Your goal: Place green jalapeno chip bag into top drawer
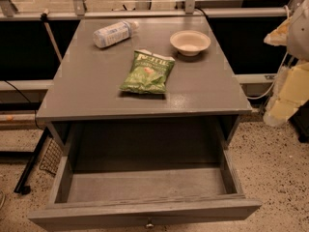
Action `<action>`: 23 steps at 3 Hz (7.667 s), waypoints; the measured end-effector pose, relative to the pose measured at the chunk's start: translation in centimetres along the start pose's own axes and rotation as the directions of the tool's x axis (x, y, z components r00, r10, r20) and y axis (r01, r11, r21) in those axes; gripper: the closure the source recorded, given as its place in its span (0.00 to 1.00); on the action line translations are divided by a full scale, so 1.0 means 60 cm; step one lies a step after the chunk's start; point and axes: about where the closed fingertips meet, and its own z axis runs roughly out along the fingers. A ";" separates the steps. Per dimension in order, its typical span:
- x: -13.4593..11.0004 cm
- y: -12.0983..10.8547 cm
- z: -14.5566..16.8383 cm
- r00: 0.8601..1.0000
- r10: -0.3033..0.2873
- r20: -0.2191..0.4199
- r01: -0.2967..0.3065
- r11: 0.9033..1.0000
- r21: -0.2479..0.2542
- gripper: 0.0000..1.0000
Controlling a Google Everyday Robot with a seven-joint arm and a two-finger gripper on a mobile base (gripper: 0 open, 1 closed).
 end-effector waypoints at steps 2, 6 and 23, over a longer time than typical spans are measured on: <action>-0.045 -0.043 0.039 0.991 0.069 0.117 -0.068 0.998 -0.014 0.00; -0.213 -0.091 0.202 0.933 0.229 0.278 -0.196 0.970 -0.140 0.00; -0.329 -0.116 0.365 0.954 0.147 0.261 -0.107 0.981 -0.162 0.00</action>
Offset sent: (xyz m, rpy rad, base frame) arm 0.0688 0.0303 -0.0155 0.2470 -0.0130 -0.0626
